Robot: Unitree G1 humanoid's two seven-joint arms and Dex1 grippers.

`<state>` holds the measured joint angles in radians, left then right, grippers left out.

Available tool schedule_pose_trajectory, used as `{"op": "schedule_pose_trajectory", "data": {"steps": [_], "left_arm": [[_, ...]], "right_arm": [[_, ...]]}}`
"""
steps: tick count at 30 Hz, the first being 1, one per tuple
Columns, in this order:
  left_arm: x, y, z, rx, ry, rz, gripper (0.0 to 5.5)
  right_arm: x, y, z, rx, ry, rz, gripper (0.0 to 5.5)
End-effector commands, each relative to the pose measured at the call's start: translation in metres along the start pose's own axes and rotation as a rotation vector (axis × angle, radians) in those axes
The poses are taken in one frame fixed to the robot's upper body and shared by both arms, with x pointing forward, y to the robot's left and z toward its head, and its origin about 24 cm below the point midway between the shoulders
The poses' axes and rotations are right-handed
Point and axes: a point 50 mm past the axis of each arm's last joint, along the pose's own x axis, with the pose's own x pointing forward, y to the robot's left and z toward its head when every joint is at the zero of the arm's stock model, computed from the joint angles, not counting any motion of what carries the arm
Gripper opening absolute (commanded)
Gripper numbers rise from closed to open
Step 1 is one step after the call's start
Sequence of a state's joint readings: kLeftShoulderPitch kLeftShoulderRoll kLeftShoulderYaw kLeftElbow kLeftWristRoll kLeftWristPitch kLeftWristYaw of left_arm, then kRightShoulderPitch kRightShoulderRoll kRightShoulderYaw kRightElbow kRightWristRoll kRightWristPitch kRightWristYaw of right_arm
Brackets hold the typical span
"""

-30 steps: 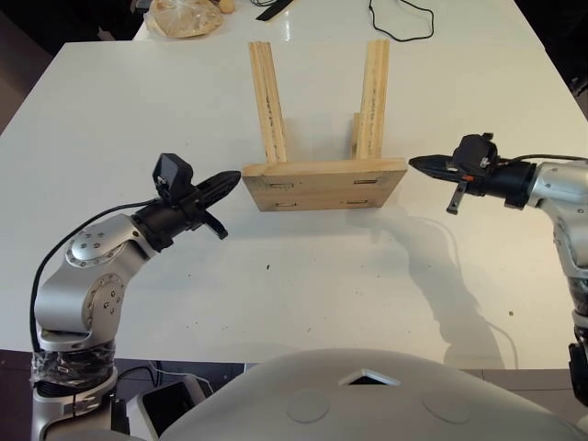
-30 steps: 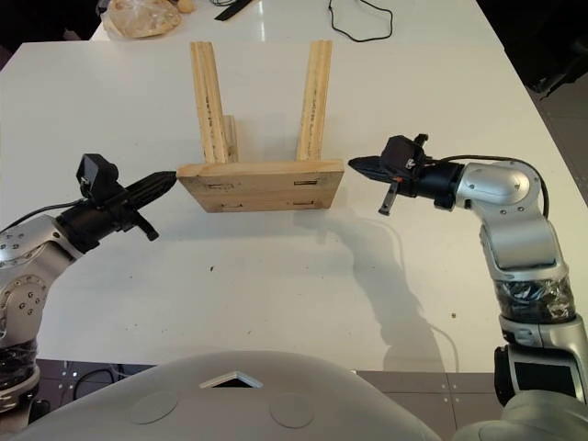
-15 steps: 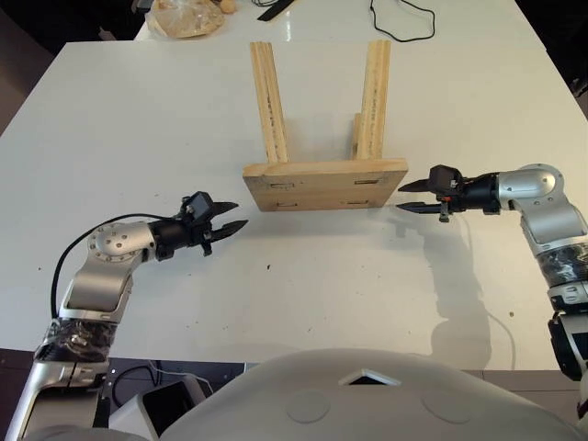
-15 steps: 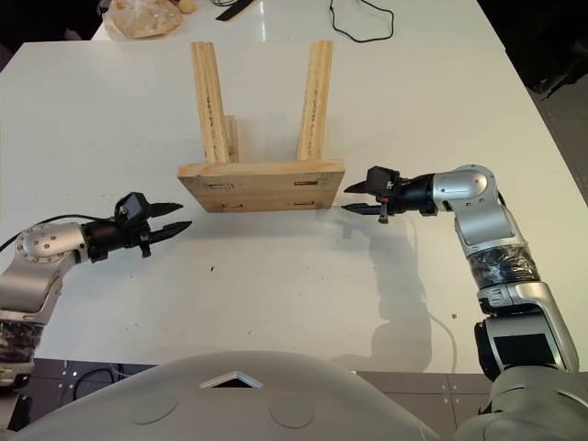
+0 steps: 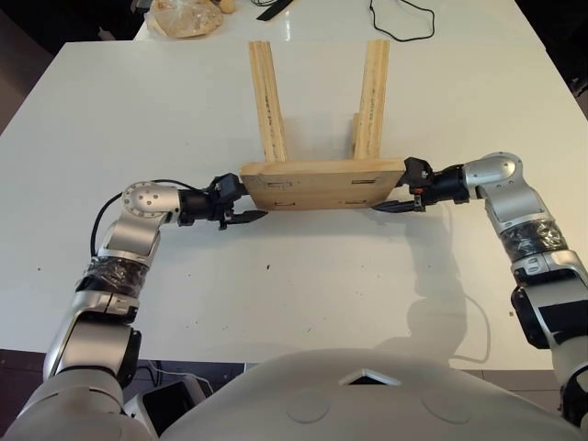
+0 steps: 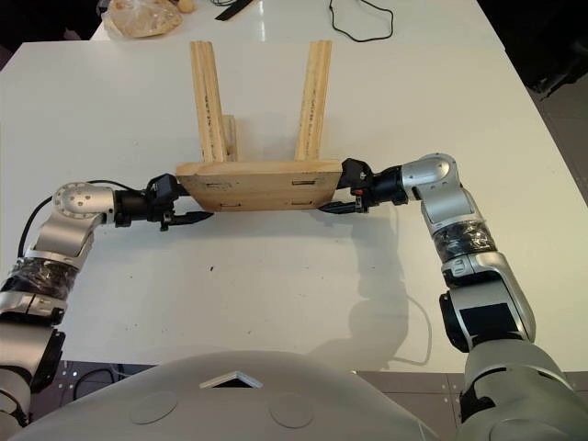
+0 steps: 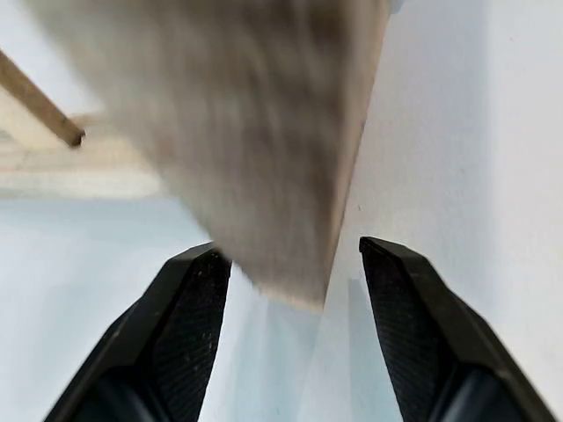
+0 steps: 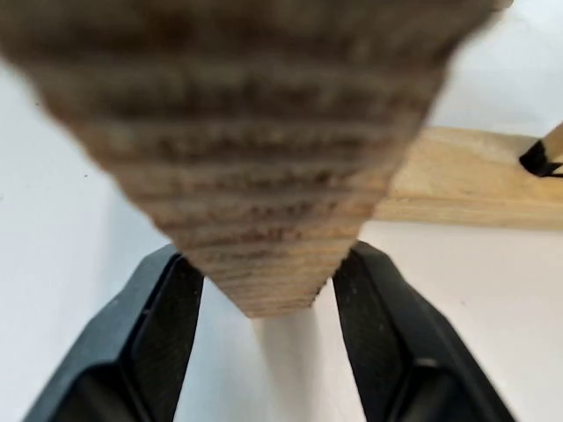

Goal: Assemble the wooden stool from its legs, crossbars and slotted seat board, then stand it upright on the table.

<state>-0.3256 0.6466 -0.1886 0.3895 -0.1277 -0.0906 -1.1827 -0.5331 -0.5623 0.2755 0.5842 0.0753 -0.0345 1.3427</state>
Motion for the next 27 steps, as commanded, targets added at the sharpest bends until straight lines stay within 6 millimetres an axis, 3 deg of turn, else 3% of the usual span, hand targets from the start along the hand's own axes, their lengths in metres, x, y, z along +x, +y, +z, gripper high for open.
{"op": "schedule_pose_trajectory", "data": {"steps": [1, 6, 9, 12, 15, 21, 24, 27], "left_arm": [[0.003, 0.003, 0.004, 0.015, -0.034, -0.033, 2.24], [-0.005, 0.009, 0.024, -0.102, -0.194, -0.022, 1.53], [-0.016, 0.013, 0.046, -0.246, -0.371, -0.001, 1.52], [-0.026, 0.015, 0.063, -0.430, -0.601, 0.063, 1.52], [-0.040, 0.014, 0.089, -0.606, -0.910, 0.139, 1.53], [-0.060, 0.002, 0.163, -0.896, -1.611, 0.142, 1.62], [-0.057, 0.005, 0.185, -1.010, -1.732, 0.083, 1.65], [-0.036, 0.003, 0.199, -1.009, -1.589, 0.081, 1.68]], "right_arm": [[0.003, -0.007, 0.007, -0.001, -0.020, 0.015, 2.16], [-0.004, -0.009, 0.016, 0.078, -0.125, 0.042, 1.44], [-0.009, -0.004, 0.019, 0.154, -0.204, 0.073, 1.42], [-0.011, 0.007, 0.035, 0.304, -0.407, 0.117, 1.43], [-0.020, 0.020, 0.068, 0.444, -0.691, 0.153, 1.43], [-0.039, 0.049, 0.172, 0.541, -1.387, 0.318, 1.43], [-0.043, 0.046, 0.206, 0.605, -1.616, 0.348, 1.44], [-0.046, 0.036, 0.226, 0.709, -1.716, 0.345, 1.47]]}}
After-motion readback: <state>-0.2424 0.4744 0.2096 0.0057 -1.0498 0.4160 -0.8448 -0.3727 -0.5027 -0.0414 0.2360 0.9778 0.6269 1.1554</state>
